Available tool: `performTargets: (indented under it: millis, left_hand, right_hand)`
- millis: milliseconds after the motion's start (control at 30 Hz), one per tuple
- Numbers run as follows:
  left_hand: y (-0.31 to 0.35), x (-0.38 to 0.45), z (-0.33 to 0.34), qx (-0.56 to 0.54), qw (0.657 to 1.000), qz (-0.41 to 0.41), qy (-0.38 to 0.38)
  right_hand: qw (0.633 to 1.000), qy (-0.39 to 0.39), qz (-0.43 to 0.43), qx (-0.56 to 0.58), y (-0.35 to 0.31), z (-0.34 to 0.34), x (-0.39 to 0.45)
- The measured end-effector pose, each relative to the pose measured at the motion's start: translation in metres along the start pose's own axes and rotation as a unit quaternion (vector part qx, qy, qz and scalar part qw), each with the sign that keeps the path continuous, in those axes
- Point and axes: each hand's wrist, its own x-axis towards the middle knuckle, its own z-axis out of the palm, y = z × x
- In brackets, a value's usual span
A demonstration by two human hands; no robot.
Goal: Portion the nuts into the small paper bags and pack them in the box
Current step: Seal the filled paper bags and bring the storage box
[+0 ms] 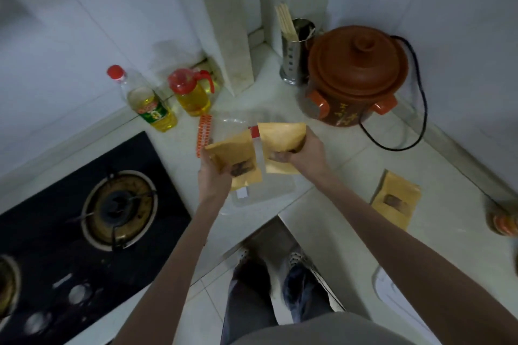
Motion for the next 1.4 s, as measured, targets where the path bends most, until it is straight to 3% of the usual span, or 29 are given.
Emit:
performTargets:
  millis: [300,467,633,767,900,1033,1167,1400]
  left_hand:
    - [-0.021,0.002,0.0,0.033,0.998,-0.037,-0.024]
    - [-0.019,0.009,-0.002,0.003,0.998,-0.048,-0.05]
    - [-0.01,0.011,-0.005,0.025,0.998,0.022,-0.05]
    - [-0.004,-0.007,0.016,0.088,0.986,0.096,-0.103]
    - [-0.017,-0.025,0.04,0.143,0.973,0.12,-0.133]
    - [-0.042,-0.028,0.038,0.152,0.975,0.108,-0.123]
    - [-0.054,-0.03,0.034,0.156,0.972,0.105,-0.139]
    - [-0.057,-0.029,0.047,0.143,0.978,0.118,-0.094]
  right_hand:
    - [0.993,-0.012,0.044,-0.112,0.017,0.037,-0.007]
    - [0.994,-0.021,0.066,-0.083,0.017,0.037,0.002]
    - [0.999,-0.004,0.025,-0.026,0.01,0.004,0.005]
    - [0.998,0.036,0.043,0.027,0.034,-0.035,-0.016]
    - [0.98,0.132,0.143,0.035,0.097,-0.079,-0.043]
    - [0.926,0.235,0.296,-0.003,0.166,-0.121,-0.058]
    - [0.892,0.236,0.383,-0.055,0.198,-0.146,-0.05]
    - [0.873,0.215,0.425,-0.105,0.211,-0.139,-0.028]
